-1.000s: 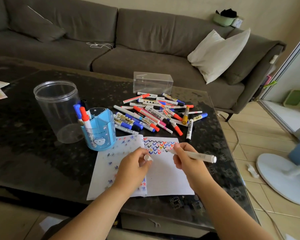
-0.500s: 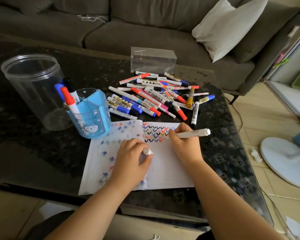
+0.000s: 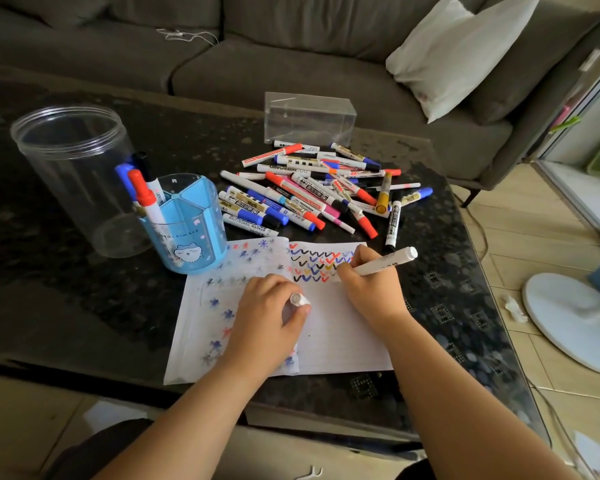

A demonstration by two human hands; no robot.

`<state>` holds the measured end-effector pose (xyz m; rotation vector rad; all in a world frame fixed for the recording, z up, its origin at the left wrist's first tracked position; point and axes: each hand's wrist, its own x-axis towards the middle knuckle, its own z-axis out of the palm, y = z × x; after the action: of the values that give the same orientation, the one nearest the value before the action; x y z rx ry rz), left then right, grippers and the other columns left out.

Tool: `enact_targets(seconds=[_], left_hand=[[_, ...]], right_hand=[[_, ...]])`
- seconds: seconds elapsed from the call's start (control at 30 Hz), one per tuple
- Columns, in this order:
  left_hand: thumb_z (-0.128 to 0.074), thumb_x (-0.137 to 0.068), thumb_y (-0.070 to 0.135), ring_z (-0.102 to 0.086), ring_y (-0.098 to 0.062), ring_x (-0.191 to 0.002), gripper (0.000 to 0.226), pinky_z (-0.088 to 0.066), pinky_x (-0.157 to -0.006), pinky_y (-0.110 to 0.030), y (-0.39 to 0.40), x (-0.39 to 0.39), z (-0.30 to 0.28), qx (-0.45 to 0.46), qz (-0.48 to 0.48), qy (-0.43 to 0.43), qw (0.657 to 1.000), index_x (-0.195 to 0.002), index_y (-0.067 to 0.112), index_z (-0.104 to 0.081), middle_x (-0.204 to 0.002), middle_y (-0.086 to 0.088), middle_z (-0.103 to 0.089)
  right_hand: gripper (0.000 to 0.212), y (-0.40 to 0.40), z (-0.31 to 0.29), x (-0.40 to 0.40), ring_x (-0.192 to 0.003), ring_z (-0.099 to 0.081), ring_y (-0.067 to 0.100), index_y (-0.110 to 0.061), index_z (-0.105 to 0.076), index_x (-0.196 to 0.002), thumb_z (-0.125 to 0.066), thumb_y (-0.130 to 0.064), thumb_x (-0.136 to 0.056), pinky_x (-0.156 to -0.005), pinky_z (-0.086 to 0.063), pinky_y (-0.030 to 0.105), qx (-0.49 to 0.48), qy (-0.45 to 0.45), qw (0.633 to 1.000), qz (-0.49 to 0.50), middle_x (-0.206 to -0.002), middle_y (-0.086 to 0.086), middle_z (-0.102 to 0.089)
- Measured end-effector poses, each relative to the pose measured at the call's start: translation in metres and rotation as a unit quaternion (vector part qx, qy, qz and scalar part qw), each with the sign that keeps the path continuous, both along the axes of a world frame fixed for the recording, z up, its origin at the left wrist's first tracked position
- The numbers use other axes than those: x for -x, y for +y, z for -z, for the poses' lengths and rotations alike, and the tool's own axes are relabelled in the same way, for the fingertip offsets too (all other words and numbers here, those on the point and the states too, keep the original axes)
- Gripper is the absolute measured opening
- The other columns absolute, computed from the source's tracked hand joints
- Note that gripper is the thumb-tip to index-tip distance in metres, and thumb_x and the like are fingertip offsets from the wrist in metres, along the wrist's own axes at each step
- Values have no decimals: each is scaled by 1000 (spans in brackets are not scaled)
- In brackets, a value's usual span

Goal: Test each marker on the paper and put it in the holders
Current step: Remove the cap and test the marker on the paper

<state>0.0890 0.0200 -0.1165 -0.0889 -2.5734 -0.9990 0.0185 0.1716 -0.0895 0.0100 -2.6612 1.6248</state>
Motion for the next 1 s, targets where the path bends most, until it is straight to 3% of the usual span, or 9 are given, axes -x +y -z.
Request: enact_targets(seconds=[0.17,0.37,0.53,0.7,0.87,1.0], left_hand=[[-72,-77,13,-44,-12,-90,10,-33,-77,-20,0,1,2,-5,0,8,1000,-85,11,-67,-92,0,-60],[-72,-78,13,-43,-11,-90,9,-30,-77,-14,0,1,1,-5,0,4,1000,-85,12,-66,-93,0,-60],[-70,-79,15,-42,-10,-91,9,-31,-74,-10,0,0,-1,0,1,0,1000,-87,12,-66,-94,1,-59],[-69,-81,16,-41,-8,-92,9,-32,-74,-9,0,-1,-2,-1,1,-3,1000,-88,12,-66,-95,2,-58],[-65,-85,20,-40,-7,-95,10,-31,-75,-8,-1,0,-3,2,9,-11,1000,-92,13,-65,-98,5,-56],[-65,-86,21,-42,-6,-100,14,-33,-79,-5,-2,-2,-10,-42,19,-64,997,-99,17,-66,-100,13,-46]], right_hand=[[35,1,2,-3,-48,-28,6,-14,-33,-62,-57,-8,-86,-43,-26,17,25,25,999,25,-54,-4,-35],[33,0,2,-2,-42,-36,1,-11,-39,-66,-63,-18,-88,-41,-30,12,27,7,999,-19,-57,-3,-42],[34,-3,1,0,-52,-46,4,-12,-39,-63,-62,-17,-88,-45,-33,18,-9,-8,1000,-26,-67,11,-56],[37,-1,1,-1,-46,-32,4,-15,-34,-60,-59,-11,-87,-46,-30,18,6,9,1000,6,-55,-5,-37],[28,4,-4,-3,-47,-48,3,-11,-44,-70,-61,-21,-89,-44,-36,16,64,-24,997,31,-53,-10,-54],[26,6,-19,-9,-43,-54,-1,-13,-47,-73,-62,-26,-90,-43,-36,12,127,-74,988,52,-45,-16,-56]])
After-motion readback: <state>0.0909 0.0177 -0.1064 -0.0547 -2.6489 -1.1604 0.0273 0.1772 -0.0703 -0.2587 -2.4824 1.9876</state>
